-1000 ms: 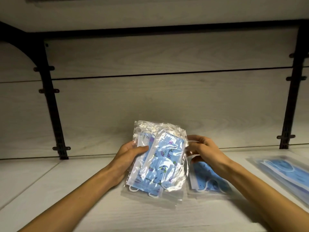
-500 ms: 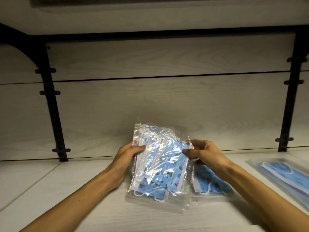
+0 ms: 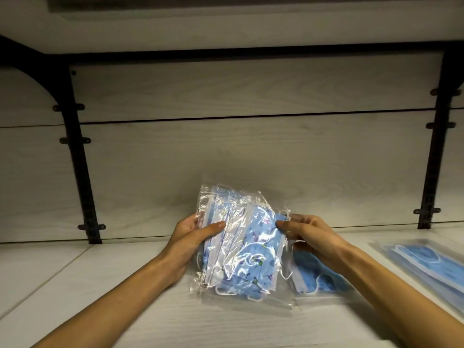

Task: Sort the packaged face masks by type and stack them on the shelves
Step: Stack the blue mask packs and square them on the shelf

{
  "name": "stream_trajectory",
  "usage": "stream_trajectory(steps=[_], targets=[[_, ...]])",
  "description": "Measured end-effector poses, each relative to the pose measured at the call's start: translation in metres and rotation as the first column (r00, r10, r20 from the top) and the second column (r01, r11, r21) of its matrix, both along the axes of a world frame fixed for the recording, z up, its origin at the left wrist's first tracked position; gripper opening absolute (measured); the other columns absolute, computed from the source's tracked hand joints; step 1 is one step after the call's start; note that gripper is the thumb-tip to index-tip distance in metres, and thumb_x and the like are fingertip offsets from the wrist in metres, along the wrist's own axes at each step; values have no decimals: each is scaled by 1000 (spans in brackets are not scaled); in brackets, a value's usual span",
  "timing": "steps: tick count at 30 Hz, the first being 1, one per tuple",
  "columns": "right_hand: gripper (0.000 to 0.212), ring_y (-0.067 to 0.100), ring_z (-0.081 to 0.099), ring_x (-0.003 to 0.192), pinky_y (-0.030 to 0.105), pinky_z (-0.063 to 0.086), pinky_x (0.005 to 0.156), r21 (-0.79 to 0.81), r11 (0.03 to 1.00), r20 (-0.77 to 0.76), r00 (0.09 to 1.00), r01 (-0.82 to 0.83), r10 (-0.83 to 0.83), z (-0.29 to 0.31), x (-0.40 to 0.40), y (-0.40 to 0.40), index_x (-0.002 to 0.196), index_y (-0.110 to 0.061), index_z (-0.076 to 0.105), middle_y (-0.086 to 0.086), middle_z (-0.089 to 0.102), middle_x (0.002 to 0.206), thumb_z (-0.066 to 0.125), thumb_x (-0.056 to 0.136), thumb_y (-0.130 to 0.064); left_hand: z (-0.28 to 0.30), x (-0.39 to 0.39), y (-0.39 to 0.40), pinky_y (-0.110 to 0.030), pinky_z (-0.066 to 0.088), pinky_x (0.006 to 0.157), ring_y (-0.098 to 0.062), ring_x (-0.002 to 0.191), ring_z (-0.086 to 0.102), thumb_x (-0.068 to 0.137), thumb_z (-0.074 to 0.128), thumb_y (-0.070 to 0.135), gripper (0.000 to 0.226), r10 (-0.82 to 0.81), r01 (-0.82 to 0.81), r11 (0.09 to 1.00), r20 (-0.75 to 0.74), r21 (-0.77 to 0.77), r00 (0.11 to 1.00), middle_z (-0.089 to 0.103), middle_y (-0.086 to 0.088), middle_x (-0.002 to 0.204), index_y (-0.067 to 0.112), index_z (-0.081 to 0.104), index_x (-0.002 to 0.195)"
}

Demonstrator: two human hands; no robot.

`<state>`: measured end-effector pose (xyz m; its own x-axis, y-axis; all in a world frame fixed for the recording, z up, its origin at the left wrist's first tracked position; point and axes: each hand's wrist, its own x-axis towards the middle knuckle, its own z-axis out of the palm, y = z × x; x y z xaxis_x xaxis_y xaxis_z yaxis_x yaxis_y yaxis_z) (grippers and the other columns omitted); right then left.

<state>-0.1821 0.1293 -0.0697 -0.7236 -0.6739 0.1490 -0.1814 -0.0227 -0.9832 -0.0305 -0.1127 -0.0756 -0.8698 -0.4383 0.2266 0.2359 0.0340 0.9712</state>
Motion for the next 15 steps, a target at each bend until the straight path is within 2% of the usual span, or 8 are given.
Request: stream_trajectory(steps=[2, 4, 7, 9, 12, 15], targets=[[19, 22, 73, 91, 32, 56, 80, -31, 999, -15, 1000, -21, 20, -1, -2, 1, 103, -21, 79, 6, 78, 103, 72, 90, -33, 1, 0, 0, -37, 60, 74, -31, 84, 75, 79, 82, 25, 44, 6, -7, 999, 18, 32, 1000, 77, -17, 98, 5, 66, 115], [22, 26, 74, 100, 39, 56, 91, -40, 999, -38, 999, -35, 33, -2, -4, 2, 107, -21, 78, 7, 77, 109, 71, 91, -34, 1, -1, -1, -45, 60, 83, -37, 87, 74, 84, 77, 25, 41, 22, -24, 998, 37, 52, 999, 76, -21, 102, 3, 64, 117], [28, 24, 71, 107, 46, 51, 101, -37, 999, -26, 999, -27, 26, -1, -5, 2, 109, -25, 77, 4, 76, 112, 74, 85, -40, 2, -1, -2, -53, 56, 96, -40, 96, 73, 87, 75, 22, 40, 39, -40, 998, 33, 46, 999, 76, -21, 105, 2, 62, 120], [31, 28, 70, 110, 49, 50, 104, -56, 998, -3, 1000, -11, 11, 0, -5, 1, 107, -24, 77, 7, 76, 112, 77, 81, -40, 3, 0, -1, -53, 55, 96, -39, 97, 74, 88, 74, 21, 39, 42, -43, 998, 28, 38, 999, 76, -19, 105, 3, 63, 120], [31, 33, 67, 105, 54, 48, 107, -79, 997, 35, 999, 22, -20, 1, -5, 1, 104, -16, 78, 22, 71, 115, 78, 80, -36, 3, 0, -1, -48, 58, 90, -38, 95, 74, 88, 74, 21, 35, 46, -47, 998, 28, 33, 999, 77, -18, 103, 5, 64, 118], [29, 30, 64, 95, 51, 48, 105, -96, 995, 62, 998, 6, 0, 1, -9, 3, 105, -9, 76, 28, 68, 117, 78, 83, -27, 2, 0, -1, -48, 59, 88, -39, 93, 74, 88, 74, 22, 35, 47, -48, 998, 27, 39, 999, 76, -19, 101, 5, 63, 116]])
